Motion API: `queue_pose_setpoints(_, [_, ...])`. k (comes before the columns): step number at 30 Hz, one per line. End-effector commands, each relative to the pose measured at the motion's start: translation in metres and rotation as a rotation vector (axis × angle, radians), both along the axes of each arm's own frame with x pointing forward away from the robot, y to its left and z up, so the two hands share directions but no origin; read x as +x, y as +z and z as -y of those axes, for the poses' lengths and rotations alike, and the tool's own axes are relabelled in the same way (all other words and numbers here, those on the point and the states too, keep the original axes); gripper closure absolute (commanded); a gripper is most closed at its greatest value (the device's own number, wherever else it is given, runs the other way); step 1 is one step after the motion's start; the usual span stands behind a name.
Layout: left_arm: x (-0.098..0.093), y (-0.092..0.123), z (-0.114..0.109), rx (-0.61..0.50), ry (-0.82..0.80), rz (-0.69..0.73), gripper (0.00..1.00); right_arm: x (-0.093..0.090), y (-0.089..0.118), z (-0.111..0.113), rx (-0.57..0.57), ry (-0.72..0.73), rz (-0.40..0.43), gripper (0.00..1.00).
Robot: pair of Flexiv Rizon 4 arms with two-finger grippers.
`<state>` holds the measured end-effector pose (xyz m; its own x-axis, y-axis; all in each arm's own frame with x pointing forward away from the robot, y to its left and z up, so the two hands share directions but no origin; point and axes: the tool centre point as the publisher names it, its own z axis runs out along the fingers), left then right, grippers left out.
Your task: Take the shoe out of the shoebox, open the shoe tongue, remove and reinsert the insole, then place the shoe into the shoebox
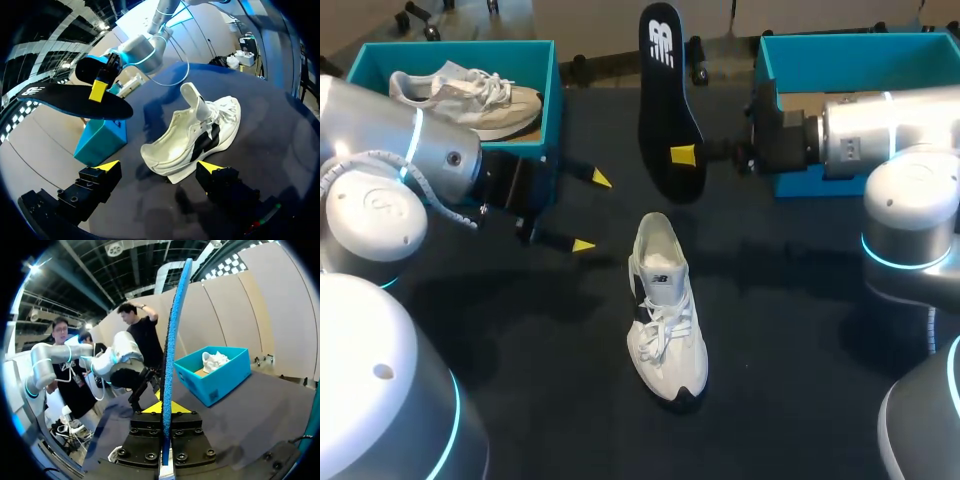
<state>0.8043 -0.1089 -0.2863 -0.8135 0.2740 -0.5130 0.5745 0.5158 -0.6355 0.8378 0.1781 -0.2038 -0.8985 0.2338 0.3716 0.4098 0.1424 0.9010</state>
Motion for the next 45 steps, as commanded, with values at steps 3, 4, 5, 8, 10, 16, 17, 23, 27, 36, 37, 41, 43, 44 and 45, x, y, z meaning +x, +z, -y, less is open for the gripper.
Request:
queue_pose_setpoints(3, [-0.003, 0.003, 0.003, 0.025, -0.011, -0.003, 0.0, 0.0, 0.0, -0.002, -0.001, -0.001, 0.0, 1.0])
queue_pose_setpoints(4, [-0.006, 0.003, 0.006, 0.07, 0.016, 0.005, 0.0, 0.0, 0.0, -0.002, -0.001, -0.001, 0.0, 1.0])
queue_pose_setpoints(5, [-0.007, 0.004, 0.009, 0.078, 0.005, 0.012, 0.0, 0.0, -0.002, 0.0, 0.0, -0.009, 0.012, 1.0])
queue_pose_setpoints(8, [-0.013, 0.003, 0.013, 0.108, 0.009, -0.024, 0.0, -0.002, -0.009, 0.003, 0.001, -0.011, 0.016, 1.0])
queue_pose_setpoints(10, [-0.014, 0.001, 0.015, 0.131, 0.035, -0.031, 0.0, -0.002, -0.011, 0.003, 0.004, -0.004, 0.022, 1.0])
queue_pose_setpoints(16, [-0.02, -0.004, 0.012, 0.146, 0.074, -0.085, 0.0, -0.002, -0.021, -0.007, 0.007, 0.033, 0.014, 1.0])
queue_pose_setpoints(17, [-0.02, -0.005, 0.011, 0.149, 0.079, -0.086, 0.0, -0.002, -0.022, -0.01, 0.01, 0.037, 0.011, 1.0])
queue_pose_setpoints(23, [-0.019, -0.01, 0.007, 0.154, 0.085, -0.099, 0.0, -0.005, -0.032, -0.024, 0.039, 0.053, -0.008, 1.0])
queue_pose_setpoints(27, [-0.016, -0.015, 0.008, 0.155, 0.08, -0.105, 0.0, -0.004, -0.043, -0.033, 0.055, 0.058, -0.021, 1.0])
queue_pose_setpoints(36, [-0.014, -0.016, 0.008, 0.142, 0.081, -0.117, 0.0, -0.011, -0.055, -0.043, 0.066, 0.062, -0.05, 1.0])
queue_pose_setpoints(37, [-0.014, -0.016, 0.008, 0.14, 0.084, -0.119, 0.0, -0.011, -0.056, -0.043, 0.066, 0.059, -0.054, 1.0])
queue_pose_setpoints(41, [-0.015, -0.017, 0.006, 0.124, 0.121, -0.124, 0.0, -0.014, -0.061, -0.042, 0.066, 0.054, -0.056, 1.0])
queue_pose_setpoints(43, [-0.015, -0.018, 0.005, 0.119, 0.13, -0.125, 0.0, -0.015, -0.065, -0.041, 0.081, 0.056, -0.058, 1.0])
queue_pose_setpoints(44, [-0.015, -0.018, 0.005, 0.12, 0.141, -0.123, 0.0, -0.015, -0.066, -0.041, 0.085, 0.06, -0.057, 1.0])
queue_pose_setpoints(45, [-0.015, -0.019, 0.004, 0.114, 0.15, -0.127, 0.0, -0.016, -0.067, -0.041, 0.086, 0.064, -0.059, 1.0])
